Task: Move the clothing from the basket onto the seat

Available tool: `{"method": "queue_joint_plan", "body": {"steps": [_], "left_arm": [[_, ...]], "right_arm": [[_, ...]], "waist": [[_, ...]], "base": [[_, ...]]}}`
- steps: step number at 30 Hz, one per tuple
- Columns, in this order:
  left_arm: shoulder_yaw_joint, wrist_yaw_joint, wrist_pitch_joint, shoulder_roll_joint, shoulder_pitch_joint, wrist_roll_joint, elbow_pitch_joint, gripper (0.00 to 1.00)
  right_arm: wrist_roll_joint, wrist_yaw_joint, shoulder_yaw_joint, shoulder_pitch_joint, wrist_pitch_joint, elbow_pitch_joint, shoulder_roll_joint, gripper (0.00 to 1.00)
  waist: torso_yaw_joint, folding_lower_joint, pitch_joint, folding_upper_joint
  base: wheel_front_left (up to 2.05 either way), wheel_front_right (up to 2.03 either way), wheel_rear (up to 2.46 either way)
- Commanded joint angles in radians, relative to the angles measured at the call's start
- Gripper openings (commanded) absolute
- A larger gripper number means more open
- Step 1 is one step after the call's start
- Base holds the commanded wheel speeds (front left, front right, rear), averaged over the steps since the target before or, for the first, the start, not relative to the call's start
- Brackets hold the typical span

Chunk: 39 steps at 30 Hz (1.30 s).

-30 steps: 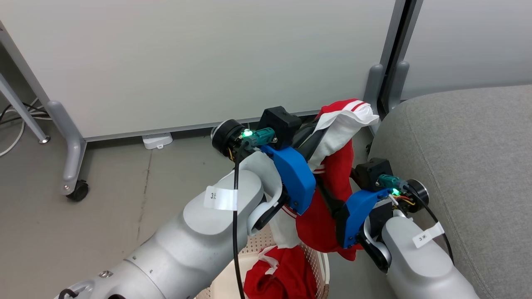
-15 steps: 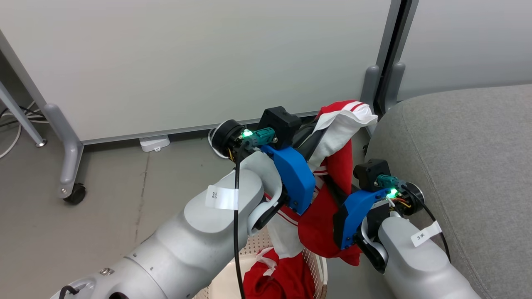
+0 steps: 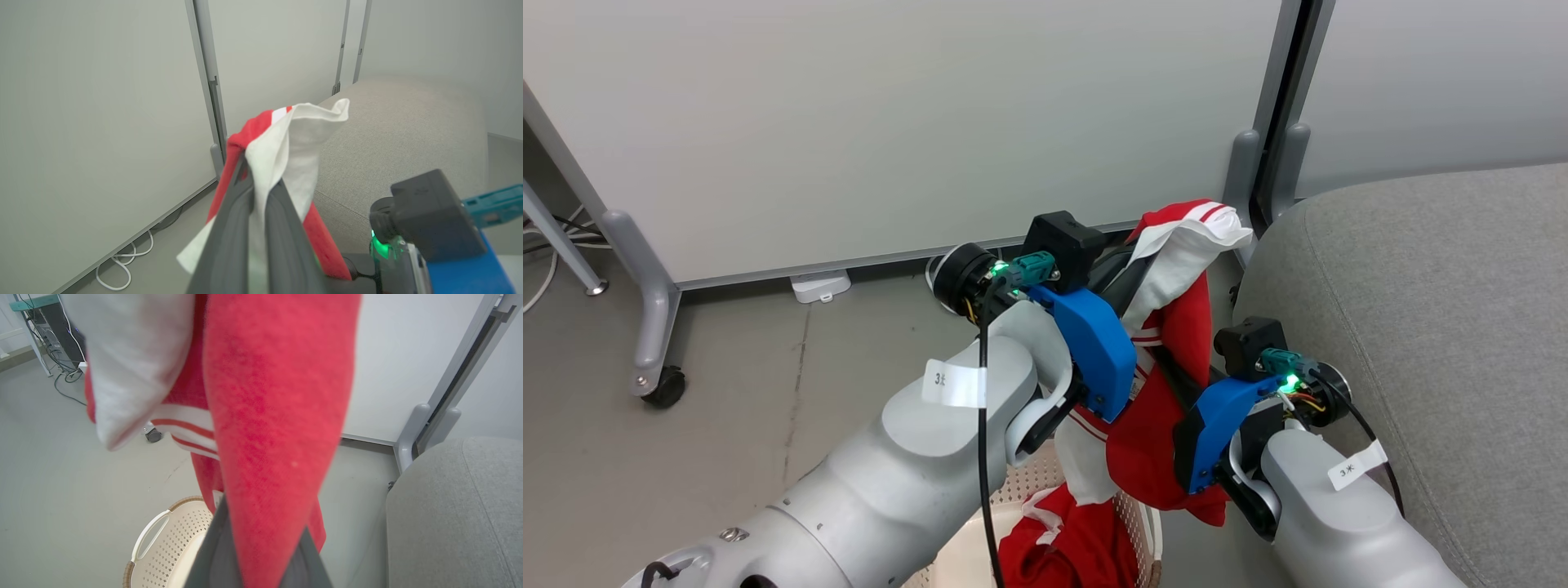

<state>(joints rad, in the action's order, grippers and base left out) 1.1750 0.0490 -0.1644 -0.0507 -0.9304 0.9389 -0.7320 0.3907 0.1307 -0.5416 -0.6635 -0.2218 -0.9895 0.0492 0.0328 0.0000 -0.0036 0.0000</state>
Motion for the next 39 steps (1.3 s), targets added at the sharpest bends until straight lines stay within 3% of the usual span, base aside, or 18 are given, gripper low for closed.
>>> {"method": "queue_joint_plan", "body": {"steps": [1,2,11,21,32,39], "left_arm": [[0.002,-0.007,-0.005,0.000,-0.007,0.004,-0.002,0.69],[0.002,-0.011,0.001,0.000,-0.004,0.014,-0.004,1.00],[0.017,-0.019,-0.024,0.000,0.011,0.034,-0.010,1.00],[-0.035,-0.012,-0.098,-0.023,0.115,0.018,-0.014,1.00],[-0.349,-0.076,-0.102,-0.145,0.435,-0.305,0.251,1.00],[-0.525,-0.026,-0.102,-0.159,0.631,-0.463,0.376,1.00]], "right_arm": [[0.007,0.000,-0.004,-0.020,-0.010,-0.003,0.002,0.00],[0.009,0.000,-0.007,-0.021,-0.010,-0.006,0.002,0.00],[0.037,0.000,-0.020,-0.020,-0.026,-0.032,0.002,0.00],[0.033,0.000,0.028,-0.029,-0.041,-0.055,0.002,0.00],[-0.017,0.000,0.098,0.019,-0.045,0.017,0.002,0.00],[-0.038,0.000,0.119,0.052,-0.045,0.070,0.002,0.00]], "waist": [[0.000,0.0000,0.000,0.0000],[0.000,0.0000,0.000,0.0000],[0.009,0.0000,-0.001,0.0000],[0.025,0.0000,0.003,0.0000],[0.020,0.0000,0.011,0.0000],[0.014,0.0000,0.014,0.0000]], "base": [[0.00,0.00,0.00],[0.00,0.00,0.00],[0.00,0.00,0.00],[0.00,0.00,0.00],[0.00,0.00,0.00],[0.00,0.00,0.00]]}}
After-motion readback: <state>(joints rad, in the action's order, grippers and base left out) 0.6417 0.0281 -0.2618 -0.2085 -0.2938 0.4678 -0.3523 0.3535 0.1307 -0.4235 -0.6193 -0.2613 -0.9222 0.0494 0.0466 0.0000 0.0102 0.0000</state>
